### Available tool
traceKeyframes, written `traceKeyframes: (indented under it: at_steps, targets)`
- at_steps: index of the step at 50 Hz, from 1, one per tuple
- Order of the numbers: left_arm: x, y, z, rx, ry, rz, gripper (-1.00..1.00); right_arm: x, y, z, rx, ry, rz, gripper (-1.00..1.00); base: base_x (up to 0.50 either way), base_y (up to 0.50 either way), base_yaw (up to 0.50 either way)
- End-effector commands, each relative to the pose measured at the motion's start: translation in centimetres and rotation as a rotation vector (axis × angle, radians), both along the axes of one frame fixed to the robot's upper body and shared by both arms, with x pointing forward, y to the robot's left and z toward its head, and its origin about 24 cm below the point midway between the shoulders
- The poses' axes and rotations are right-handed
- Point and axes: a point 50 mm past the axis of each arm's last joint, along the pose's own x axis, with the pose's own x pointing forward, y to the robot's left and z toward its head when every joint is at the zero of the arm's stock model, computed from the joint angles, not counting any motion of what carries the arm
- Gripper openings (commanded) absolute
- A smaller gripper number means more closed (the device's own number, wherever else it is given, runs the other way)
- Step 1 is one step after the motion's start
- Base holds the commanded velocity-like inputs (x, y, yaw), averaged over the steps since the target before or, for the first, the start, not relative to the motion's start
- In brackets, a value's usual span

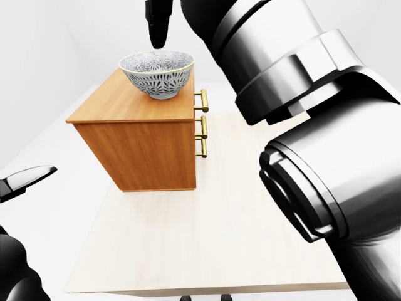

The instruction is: Put the bowl on top of the cabinet.

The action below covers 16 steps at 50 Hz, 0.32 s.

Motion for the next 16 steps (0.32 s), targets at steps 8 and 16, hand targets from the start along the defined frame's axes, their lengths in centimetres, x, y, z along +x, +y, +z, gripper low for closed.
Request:
traceKeyframes:
  at_steps: [8,16]
  targets:
    - [0.0,-0.3,0.0,0.007,-0.002,-0.003,1.0,-0.1,-1.3,1.3,0.108,-0.042,0.018,1.0,0.0,0.0,0.0]
    - [-0.1,-0.4,0.1,0.012,-0.008,-0.005,1.0,0.0,-1.9,1.6,0.147,-0.027,0.031,1.0,0.0,0.0,0.0]
